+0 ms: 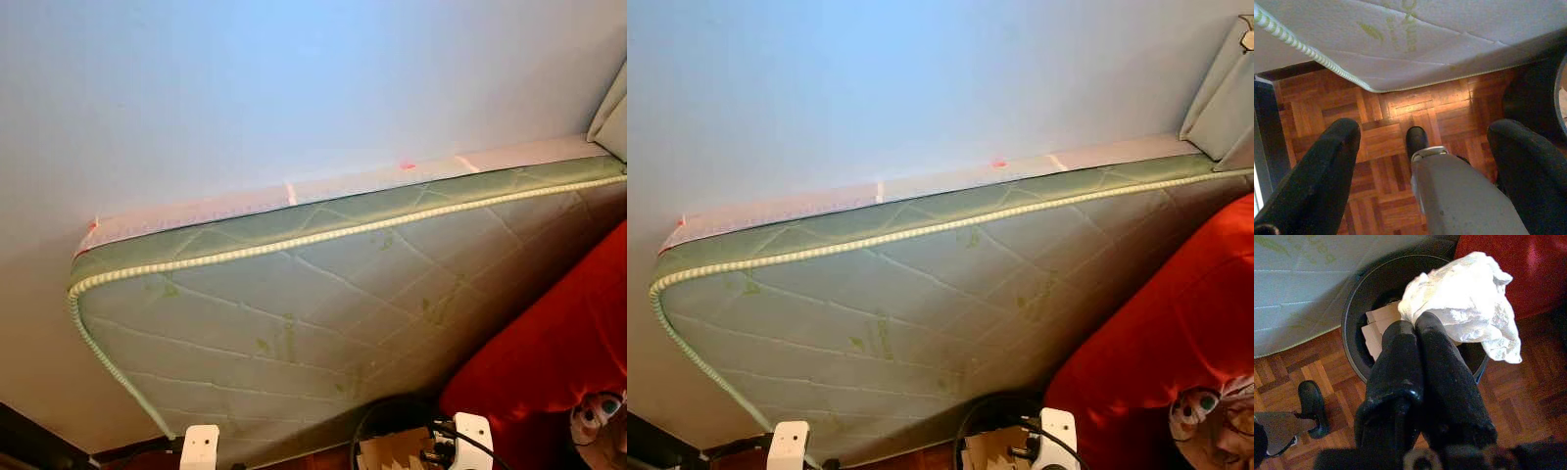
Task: Clean up the room
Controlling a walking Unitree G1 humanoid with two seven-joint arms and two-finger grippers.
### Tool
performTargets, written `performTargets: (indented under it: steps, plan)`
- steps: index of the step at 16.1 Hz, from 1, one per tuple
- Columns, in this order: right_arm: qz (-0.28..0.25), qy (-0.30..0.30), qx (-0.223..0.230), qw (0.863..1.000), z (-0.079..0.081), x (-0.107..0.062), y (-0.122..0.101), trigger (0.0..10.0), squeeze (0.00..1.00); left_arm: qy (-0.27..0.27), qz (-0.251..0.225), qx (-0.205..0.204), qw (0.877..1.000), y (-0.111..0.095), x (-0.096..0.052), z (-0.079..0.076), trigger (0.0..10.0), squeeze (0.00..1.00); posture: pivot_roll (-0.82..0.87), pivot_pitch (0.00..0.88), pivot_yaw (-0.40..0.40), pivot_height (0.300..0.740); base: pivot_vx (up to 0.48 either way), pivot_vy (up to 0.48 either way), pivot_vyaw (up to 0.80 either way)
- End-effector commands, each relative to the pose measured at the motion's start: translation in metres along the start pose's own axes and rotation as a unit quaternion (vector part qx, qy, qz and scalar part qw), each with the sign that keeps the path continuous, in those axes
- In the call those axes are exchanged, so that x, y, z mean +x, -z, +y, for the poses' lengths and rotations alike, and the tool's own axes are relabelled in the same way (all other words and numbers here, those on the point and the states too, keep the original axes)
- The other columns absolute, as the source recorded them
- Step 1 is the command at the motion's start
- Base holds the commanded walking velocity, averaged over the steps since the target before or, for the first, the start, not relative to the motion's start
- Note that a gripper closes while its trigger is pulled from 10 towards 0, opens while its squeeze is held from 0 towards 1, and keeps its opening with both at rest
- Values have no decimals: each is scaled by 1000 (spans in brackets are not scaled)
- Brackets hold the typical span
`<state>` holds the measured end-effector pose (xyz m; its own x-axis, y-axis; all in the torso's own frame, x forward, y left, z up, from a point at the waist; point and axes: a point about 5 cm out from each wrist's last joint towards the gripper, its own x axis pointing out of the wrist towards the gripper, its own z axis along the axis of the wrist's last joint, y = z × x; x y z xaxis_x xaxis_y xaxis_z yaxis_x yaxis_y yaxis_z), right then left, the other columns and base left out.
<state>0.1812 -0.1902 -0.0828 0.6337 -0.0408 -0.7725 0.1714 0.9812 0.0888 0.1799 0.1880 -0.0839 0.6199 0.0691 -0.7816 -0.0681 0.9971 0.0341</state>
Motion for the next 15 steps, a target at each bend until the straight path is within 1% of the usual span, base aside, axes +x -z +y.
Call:
performTargets:
  steps: [1, 4, 15]
  plan:
    - [-5, 2, 7, 1000, 0, 0, 0, 10000, 0, -2, 4, 9, 1000, 2, 0, 2, 10000, 0, -36, 0, -15, 740, 0, 0, 0]
    - [-2, 1, 13, 1000, 0, 0, 0, 10000, 0, -1, 4, 7, 1000, 2, 0, 2, 10000, 0, -34, 0, -18, 740, 0, 0, 0]
    - [7, -12, 5, 1000, 3, 0, 2, 10000, 0, 0, 1, 1, 1000, 2, -1, 1, 10000, 0, -37, 0, -21, 740, 0, 0, -786]
